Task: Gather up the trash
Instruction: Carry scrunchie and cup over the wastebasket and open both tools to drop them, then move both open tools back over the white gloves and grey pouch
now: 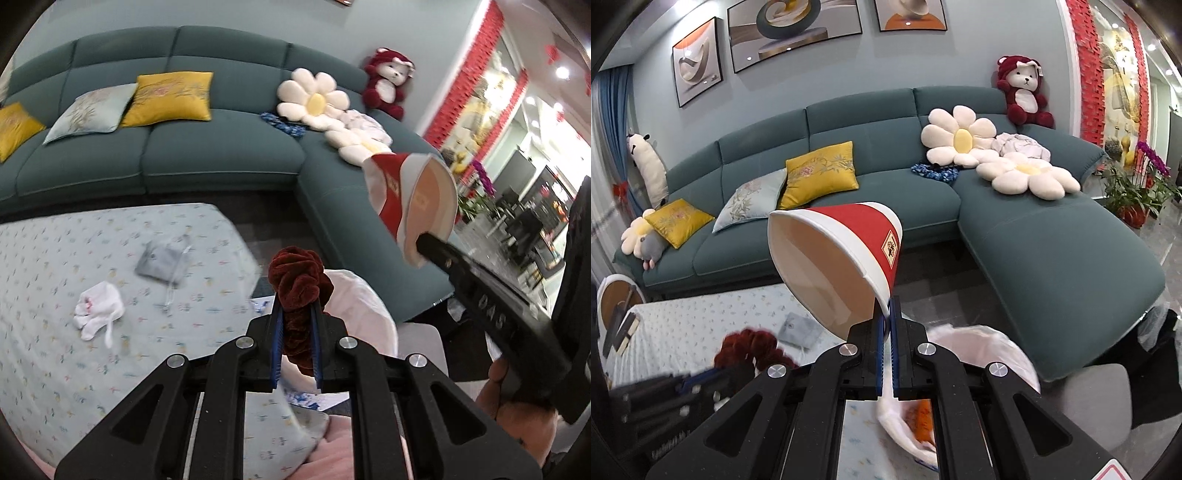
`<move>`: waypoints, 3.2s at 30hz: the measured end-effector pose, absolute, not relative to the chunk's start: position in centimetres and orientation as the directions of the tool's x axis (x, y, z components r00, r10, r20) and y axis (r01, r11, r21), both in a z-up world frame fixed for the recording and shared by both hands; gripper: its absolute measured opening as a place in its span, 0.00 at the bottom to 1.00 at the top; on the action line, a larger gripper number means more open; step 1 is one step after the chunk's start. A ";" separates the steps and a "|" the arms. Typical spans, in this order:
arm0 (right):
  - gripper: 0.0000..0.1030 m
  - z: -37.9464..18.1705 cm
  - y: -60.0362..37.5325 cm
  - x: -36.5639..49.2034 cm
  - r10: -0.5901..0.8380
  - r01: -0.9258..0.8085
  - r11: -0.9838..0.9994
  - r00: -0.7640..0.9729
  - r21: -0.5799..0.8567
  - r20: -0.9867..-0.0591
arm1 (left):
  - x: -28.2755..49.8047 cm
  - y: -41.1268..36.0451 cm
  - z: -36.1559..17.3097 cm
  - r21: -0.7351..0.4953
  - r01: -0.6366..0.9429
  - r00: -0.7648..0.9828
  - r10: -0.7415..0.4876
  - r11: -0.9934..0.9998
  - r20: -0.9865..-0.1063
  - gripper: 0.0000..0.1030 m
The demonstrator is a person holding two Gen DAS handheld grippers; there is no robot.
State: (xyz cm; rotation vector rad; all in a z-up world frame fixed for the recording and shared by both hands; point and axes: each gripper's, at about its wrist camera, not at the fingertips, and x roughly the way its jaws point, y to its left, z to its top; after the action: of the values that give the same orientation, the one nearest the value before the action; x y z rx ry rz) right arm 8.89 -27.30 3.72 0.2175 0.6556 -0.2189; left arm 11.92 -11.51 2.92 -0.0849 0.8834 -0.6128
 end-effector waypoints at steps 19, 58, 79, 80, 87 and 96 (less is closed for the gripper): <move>0.03 -1.2 -32.0 2.1 -0.160 0.336 0.935 0.684 0.113 -0.712 | 10.1 -20.3 0.3 -0.233 0.585 0.404 -0.528 0.777 -0.747 0.12; 0.42 -4.0 -30.9 5.9 -0.146 0.347 0.930 0.648 0.120 -0.748 | 14.1 -16.7 -3.3 -0.251 0.459 0.429 -0.460 0.852 -0.778 0.60; 0.52 -3.3 -26.1 7.9 -0.128 0.283 0.956 0.652 0.083 -0.748 | 15.3 -10.6 -3.6 -0.262 0.361 0.475 -0.418 0.895 -0.774 0.60; 0.52 -3.3 -25.9 8.1 -0.125 0.278 0.957 0.651 0.082 -0.748 | 15.4 -10.3 -3.6 -0.262 0.355 0.477 -0.415 0.897 -0.774 0.60; 0.52 -3.3 -23.4 9.2 -0.108 0.241 0.968 0.647 0.068 -0.754 | 15.9 -7.6 -4.0 -0.268 0.312 0.489 -0.396 0.912 -0.777 0.60; 0.57 -3.8 -19.9 10.8 -0.087 0.196 0.979 0.639 0.053 -0.764 | 16.6 -3.6 -5.7 -0.235 0.247 0.501 -0.331 0.940 -0.799 0.60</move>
State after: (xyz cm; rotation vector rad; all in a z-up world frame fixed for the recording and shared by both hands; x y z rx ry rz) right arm 10.78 -19.92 -3.80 0.1353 0.8628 -0.1624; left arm 16.60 -3.58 -5.75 -0.0941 0.9861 -0.3497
